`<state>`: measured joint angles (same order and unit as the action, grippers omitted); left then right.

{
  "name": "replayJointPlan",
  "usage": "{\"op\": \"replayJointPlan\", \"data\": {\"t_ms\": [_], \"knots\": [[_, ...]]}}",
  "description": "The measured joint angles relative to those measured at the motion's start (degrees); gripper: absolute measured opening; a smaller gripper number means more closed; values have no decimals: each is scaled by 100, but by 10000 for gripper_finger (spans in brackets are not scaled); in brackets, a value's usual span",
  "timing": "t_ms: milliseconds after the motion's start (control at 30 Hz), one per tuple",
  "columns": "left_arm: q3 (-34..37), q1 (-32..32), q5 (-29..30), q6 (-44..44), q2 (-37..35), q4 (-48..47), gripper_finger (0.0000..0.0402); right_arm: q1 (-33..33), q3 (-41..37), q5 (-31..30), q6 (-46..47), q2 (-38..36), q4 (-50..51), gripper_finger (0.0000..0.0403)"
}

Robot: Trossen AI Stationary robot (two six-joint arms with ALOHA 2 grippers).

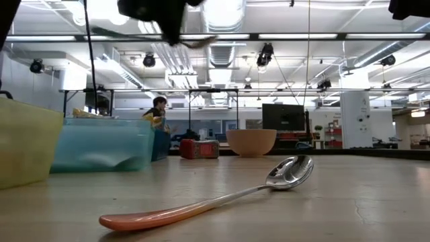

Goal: Pick & Place Food Item
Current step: Put the green spoon into the light blue bin

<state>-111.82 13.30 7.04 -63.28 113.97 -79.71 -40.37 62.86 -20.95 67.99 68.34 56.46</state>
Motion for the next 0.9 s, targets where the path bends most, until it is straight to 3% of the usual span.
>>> {"op": "replayJointPlan", "data": {"t_ms": [233,467,600,733,900], "knots": [[361,-109,315,833,-821,-1049,3,-1,-42,-4,65,0,-3,170],[2011,-343,325,1511,-1798,-892,3,1,-108,-43,297,2,-1,170],[3222,-398,228,1660,-2396,-311,3,1,-124,-297,509,4,-9,170],[4407,-409,-252,1792,-2952,769,3,1,-128,-341,662,7,-21,170],[5457,-413,-584,1879,-3401,1564,3,1,-128,-346,708,9,-129,170]]}}
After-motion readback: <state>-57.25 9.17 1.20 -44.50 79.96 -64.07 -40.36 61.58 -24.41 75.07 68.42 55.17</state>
